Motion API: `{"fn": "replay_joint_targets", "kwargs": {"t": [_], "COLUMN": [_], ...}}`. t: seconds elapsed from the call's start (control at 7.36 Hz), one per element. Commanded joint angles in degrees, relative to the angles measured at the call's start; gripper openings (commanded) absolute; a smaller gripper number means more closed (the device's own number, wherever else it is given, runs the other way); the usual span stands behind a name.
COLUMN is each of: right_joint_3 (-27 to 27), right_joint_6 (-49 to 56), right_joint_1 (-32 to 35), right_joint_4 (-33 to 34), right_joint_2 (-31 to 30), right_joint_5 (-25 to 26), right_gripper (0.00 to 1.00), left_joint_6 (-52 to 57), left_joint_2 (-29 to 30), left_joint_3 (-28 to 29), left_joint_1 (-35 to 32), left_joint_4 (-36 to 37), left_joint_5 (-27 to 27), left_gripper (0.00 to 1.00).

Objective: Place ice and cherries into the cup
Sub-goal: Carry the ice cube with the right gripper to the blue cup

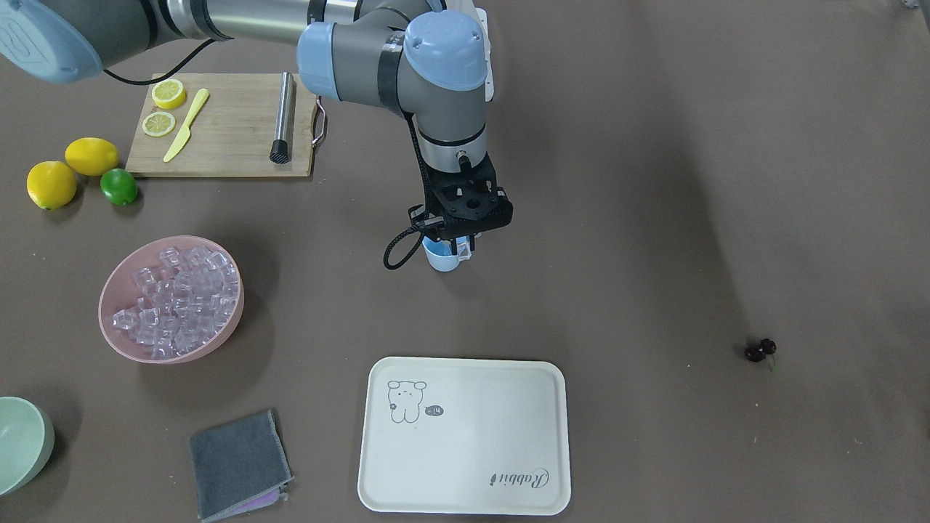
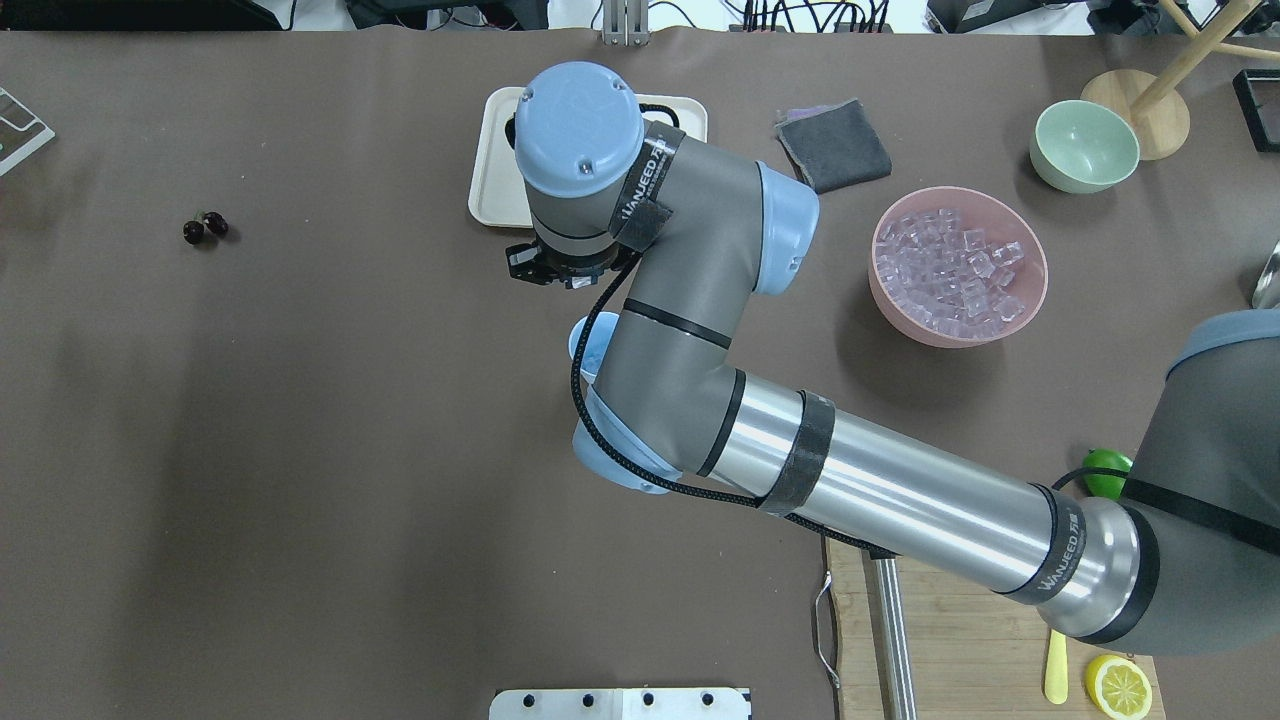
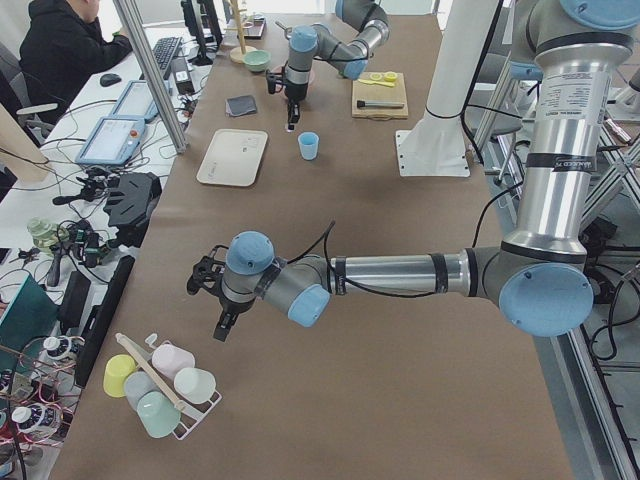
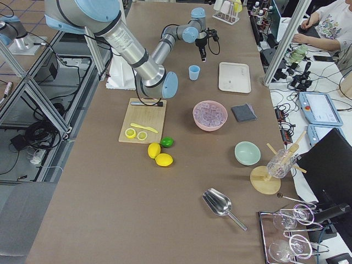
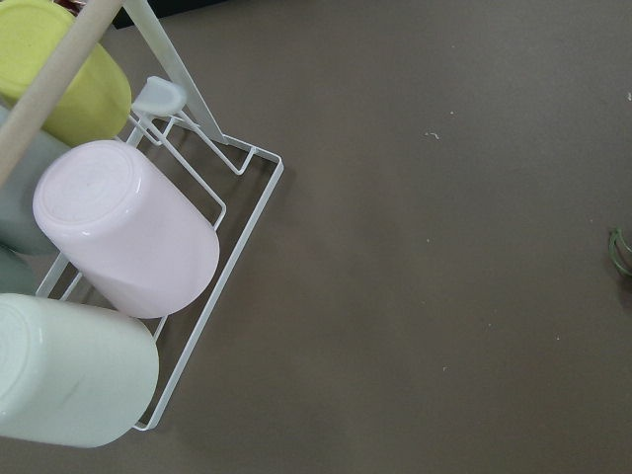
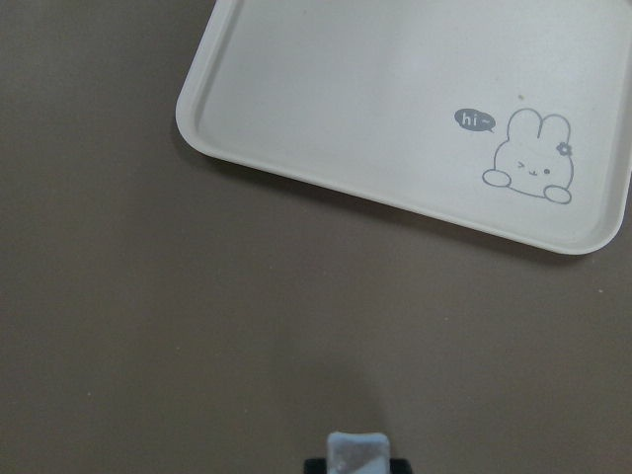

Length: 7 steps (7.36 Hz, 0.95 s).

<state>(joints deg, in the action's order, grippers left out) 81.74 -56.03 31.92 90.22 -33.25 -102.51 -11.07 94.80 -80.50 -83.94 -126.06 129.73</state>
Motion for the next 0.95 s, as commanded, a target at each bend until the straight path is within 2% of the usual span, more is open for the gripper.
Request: {"fn": "replay_joint_targets", "kwargs": {"t": [0.0, 0.27, 0.68, 0.82], "right_joint_3": [1.7, 5.0, 5.4, 5.4], "right_joint_6": [0.0, 0.0, -1.0, -1.0], "right_joint_1": [-0.5, -0.5, -1.3, -1.5], "right_joint_4": [-0.1, 0.3, 0.3, 0.3], "right_joint_2": [-2.7, -4.5, -5.9, -6.0], "right_joint_5": [0.6, 0.6, 1.9, 2.2], "right_gripper": [0.0, 0.0, 0.01, 0.04], "left_joint_6": [-0.1, -0.1, -0.1, -0.1], "left_joint_2": [0.1, 0.2, 0.9, 0.8], "left_joint_3": [0.0, -0.2, 0.2, -0.1], "left_joint_1": [0.0, 0.0, 0.0, 0.0], "left_joint_4": [-0.1, 0.0, 0.0, 0.0], "left_joint_5": [0.0, 0.0, 0.0, 0.0], "left_gripper": [0.98, 0.98, 0.98, 0.98]}}
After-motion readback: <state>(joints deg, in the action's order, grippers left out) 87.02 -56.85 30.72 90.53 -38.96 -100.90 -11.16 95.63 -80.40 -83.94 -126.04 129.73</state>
